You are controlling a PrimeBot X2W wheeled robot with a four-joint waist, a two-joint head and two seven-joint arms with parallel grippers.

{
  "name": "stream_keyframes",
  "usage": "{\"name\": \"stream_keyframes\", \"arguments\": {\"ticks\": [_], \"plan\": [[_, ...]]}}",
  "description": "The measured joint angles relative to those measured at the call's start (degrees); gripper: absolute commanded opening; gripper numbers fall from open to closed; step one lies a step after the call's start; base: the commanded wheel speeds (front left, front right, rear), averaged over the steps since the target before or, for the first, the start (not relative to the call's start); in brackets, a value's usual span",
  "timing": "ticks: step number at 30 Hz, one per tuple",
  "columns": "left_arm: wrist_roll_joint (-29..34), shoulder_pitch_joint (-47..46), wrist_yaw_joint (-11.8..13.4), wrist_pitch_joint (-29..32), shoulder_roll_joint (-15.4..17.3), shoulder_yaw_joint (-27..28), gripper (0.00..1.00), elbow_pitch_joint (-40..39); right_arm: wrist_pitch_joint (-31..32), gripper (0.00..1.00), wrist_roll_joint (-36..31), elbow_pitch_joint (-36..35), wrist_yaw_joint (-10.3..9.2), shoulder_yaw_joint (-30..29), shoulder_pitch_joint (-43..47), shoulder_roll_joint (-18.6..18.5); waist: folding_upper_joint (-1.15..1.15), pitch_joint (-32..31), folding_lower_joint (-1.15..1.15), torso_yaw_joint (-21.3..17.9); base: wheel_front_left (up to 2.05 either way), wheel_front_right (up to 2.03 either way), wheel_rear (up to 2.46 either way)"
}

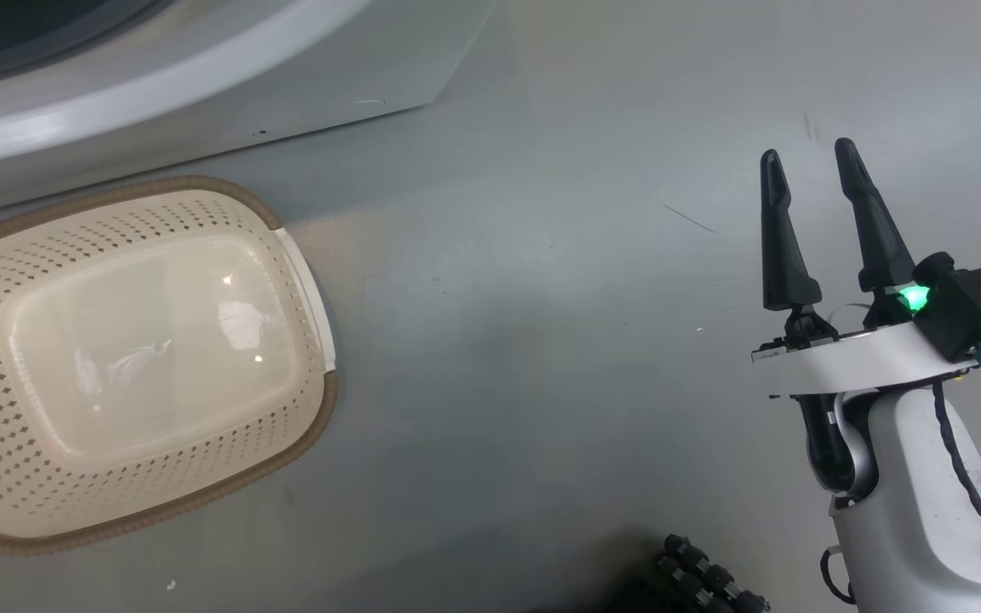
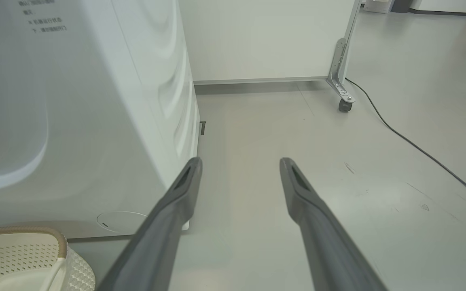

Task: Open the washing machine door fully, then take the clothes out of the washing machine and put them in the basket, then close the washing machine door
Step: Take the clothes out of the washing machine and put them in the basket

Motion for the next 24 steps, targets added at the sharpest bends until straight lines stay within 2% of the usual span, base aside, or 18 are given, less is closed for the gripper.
{"name": "stream_keyframes", "arguments": {"ticks": [6, 24], "plan": [[1.49, 5.29, 0.05, -7.9, -1.27, 0.58, 0.0, -3.13, 0.0, 1.0, -0.77, 0.11, 0.36, -0.74, 0.01, -0.02, 0.0, -1.17, 0.0, 1.63, 0.0, 0.0, 0.0], [5.22, 23.85, 6.48, -26.63, -6.83, 0.54, 0.0, -10.71, 0.0, 1.0, -3.89, 1.53, 1.15, -2.0, 1.43, -0.09, 0.0, -7.74, 0.0, 6.21, 0.0, 0.0, 0.0]]}}
